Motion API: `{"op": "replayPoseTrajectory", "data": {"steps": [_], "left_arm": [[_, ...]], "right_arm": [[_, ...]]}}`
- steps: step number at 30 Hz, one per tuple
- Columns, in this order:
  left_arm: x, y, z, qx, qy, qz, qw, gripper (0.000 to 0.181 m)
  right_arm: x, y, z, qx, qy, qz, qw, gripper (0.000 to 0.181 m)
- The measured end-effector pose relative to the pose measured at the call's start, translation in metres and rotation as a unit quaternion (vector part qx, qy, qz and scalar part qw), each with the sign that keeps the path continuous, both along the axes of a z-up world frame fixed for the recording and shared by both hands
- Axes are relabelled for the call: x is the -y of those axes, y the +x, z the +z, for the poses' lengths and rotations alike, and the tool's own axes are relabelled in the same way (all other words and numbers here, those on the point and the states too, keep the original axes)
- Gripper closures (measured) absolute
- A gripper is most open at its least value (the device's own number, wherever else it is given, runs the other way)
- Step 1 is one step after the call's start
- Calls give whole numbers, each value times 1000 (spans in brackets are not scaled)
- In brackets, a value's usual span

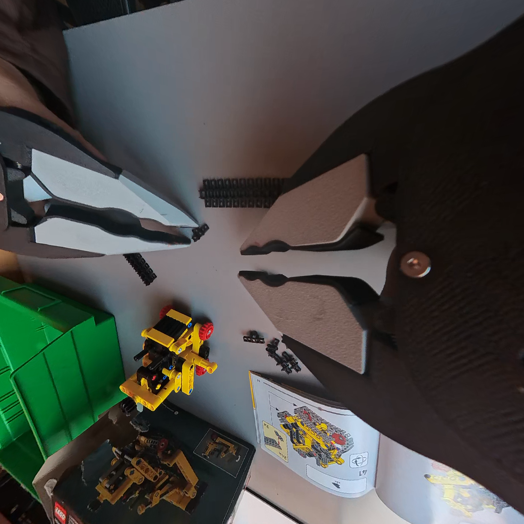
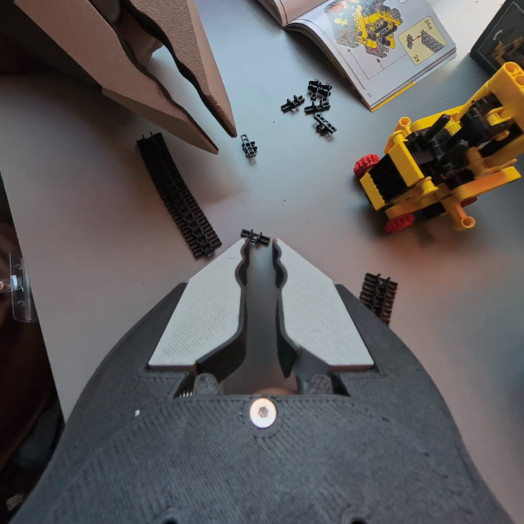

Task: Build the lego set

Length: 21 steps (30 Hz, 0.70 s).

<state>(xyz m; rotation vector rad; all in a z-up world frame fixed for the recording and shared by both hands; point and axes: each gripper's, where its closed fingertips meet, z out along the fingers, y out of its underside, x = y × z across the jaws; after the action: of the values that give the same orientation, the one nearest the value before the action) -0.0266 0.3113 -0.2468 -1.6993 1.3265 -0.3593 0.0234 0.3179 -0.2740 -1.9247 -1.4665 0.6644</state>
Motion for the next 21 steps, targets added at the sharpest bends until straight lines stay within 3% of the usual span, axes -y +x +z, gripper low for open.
{"op": "replayPoseTrajectory", "data": {"steps": [21], "left_arm": [[0, -2, -2, -8, -1, 1, 1000, 173]], "right_arm": [[3, -5, 0, 12, -3, -18, 1000, 170]]}}
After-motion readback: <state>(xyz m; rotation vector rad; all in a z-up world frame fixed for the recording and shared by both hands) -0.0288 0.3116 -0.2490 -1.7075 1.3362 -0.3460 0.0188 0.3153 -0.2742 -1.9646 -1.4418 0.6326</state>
